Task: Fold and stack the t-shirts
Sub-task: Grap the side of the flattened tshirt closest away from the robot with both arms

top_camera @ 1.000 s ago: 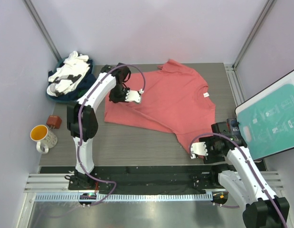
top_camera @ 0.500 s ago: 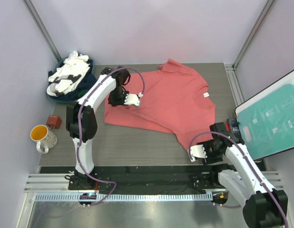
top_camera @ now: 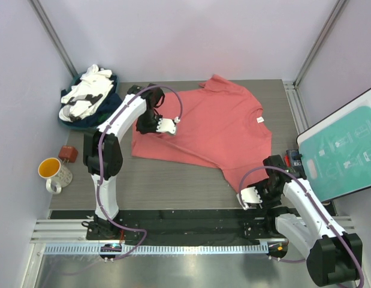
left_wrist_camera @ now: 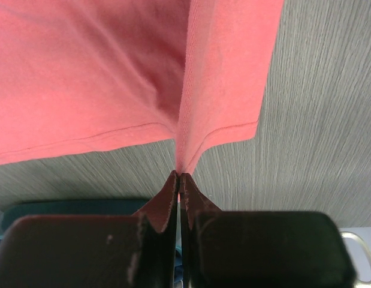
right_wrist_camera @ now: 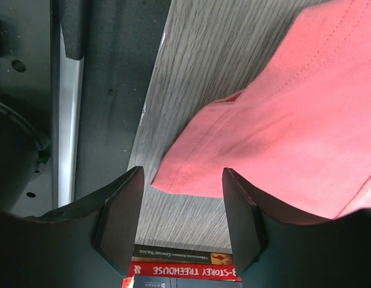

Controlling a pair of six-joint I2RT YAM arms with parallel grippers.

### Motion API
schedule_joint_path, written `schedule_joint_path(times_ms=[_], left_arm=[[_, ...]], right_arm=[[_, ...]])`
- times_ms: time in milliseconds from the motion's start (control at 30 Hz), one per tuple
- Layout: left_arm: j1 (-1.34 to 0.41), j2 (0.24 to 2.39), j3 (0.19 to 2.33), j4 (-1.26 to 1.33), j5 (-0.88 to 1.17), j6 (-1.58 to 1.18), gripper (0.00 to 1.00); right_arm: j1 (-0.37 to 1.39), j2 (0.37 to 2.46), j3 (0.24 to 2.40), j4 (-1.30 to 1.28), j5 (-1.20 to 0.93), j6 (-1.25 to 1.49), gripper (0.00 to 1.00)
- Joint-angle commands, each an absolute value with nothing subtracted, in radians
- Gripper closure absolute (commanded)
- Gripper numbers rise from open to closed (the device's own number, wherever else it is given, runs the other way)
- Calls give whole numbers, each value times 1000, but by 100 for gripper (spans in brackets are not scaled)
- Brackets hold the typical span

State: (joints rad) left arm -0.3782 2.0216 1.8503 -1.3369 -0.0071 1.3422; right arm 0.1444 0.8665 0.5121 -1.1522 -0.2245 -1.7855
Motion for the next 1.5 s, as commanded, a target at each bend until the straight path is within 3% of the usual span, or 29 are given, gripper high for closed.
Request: schedule_joint_path(times_ms=[0,333,533,700,1100,1467], left_arm=[[-379,1982,1859,-1382,-17,1347,100],[-379,1993,1876,-1381,-20,1353,100],[-379,1994,1879,-1379,-21,1358,100],[-376,1997,1881,-1385,-25,1361,100],[-333,1863,1801,-1486,-3,1295,100],[-333,1755,1721,-1631,48,1321,100]], right_arm=[[152,876,494,-1125,-230,-1824,41],[150,876,416,-1016,-204,-1810,43],[152,838,359,-925,-163,-1804,69],[152,810,370,-927,-156,-1801,99],[152,837,768,-928,-107,-1597,99],[152,943,747,-527,30,-1516,99]])
